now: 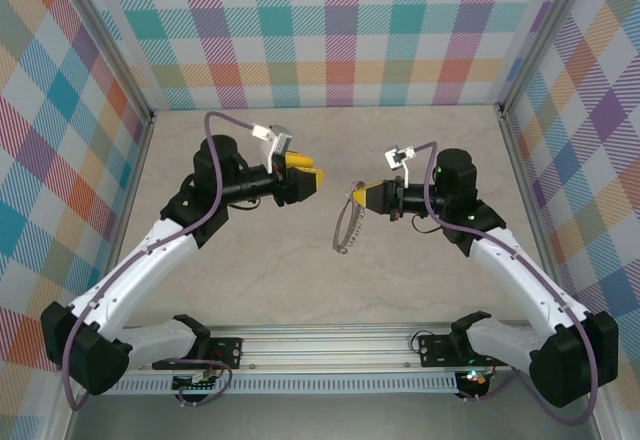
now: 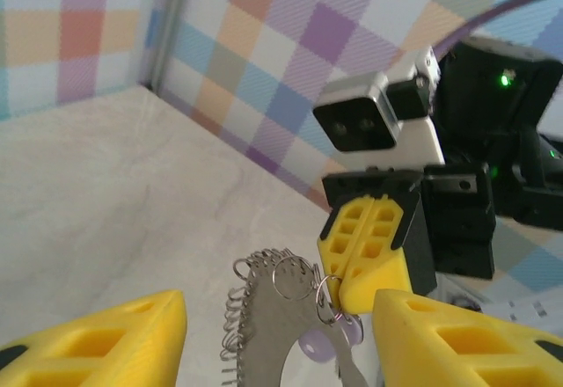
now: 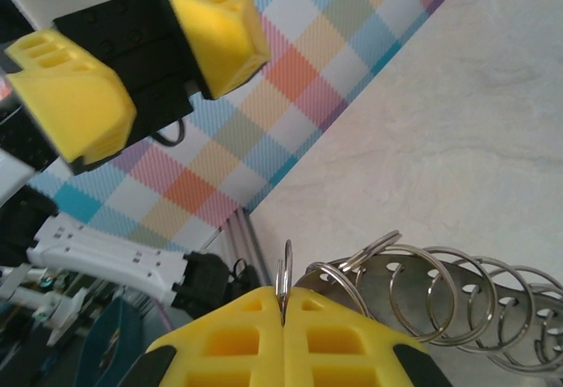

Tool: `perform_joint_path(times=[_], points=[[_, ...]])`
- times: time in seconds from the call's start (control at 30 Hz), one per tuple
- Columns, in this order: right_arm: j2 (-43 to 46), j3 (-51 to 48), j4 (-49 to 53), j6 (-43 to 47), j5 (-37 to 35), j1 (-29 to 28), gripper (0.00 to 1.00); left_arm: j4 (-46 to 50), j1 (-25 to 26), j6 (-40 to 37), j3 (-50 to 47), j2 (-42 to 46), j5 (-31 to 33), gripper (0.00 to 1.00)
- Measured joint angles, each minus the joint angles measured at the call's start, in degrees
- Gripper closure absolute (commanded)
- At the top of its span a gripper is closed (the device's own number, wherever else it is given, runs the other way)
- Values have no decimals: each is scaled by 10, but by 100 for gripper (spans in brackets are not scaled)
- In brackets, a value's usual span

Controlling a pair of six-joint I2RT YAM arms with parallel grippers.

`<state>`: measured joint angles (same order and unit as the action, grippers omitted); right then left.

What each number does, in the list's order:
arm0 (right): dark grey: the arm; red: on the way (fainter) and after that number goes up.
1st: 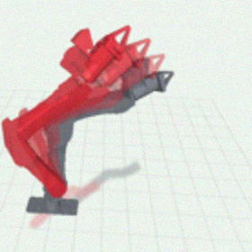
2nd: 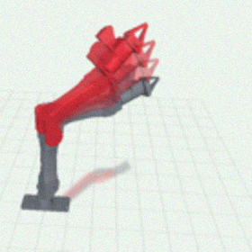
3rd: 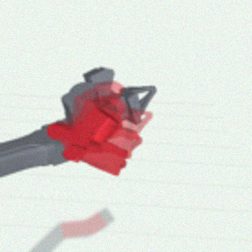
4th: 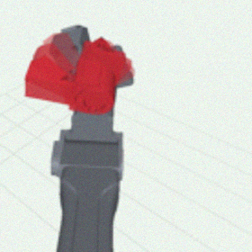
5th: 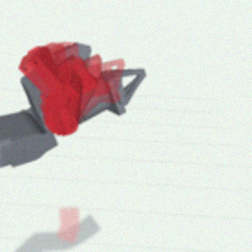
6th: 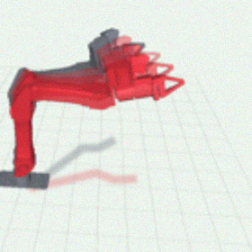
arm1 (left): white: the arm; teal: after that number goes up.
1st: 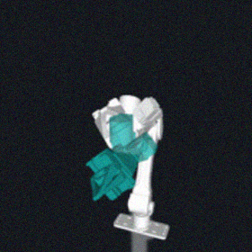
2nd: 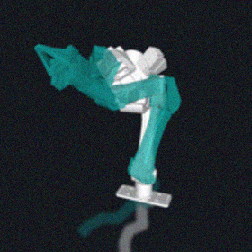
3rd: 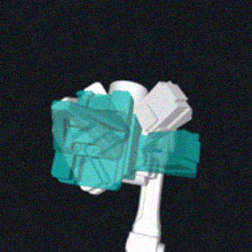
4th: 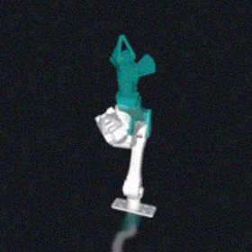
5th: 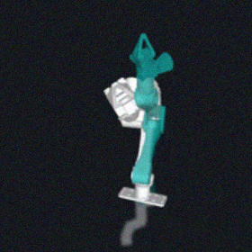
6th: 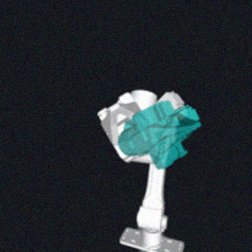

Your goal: Put the keys on the keyring

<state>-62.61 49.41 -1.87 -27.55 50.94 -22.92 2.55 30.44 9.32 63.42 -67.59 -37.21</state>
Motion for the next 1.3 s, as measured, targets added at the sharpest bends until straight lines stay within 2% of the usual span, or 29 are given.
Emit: perform_joint_path(times=[0.3,0.43,1.3], points=[[-22,11,-5,0,58,0,100,68,0,-31,70,-81,-105,63],[-30,11,-16,-1,63,0,100,79,0,-32,70,-92,-127,65],[-42,13,-50,-12,66,0,100,79,28,-31,71,-118,-159,73]])
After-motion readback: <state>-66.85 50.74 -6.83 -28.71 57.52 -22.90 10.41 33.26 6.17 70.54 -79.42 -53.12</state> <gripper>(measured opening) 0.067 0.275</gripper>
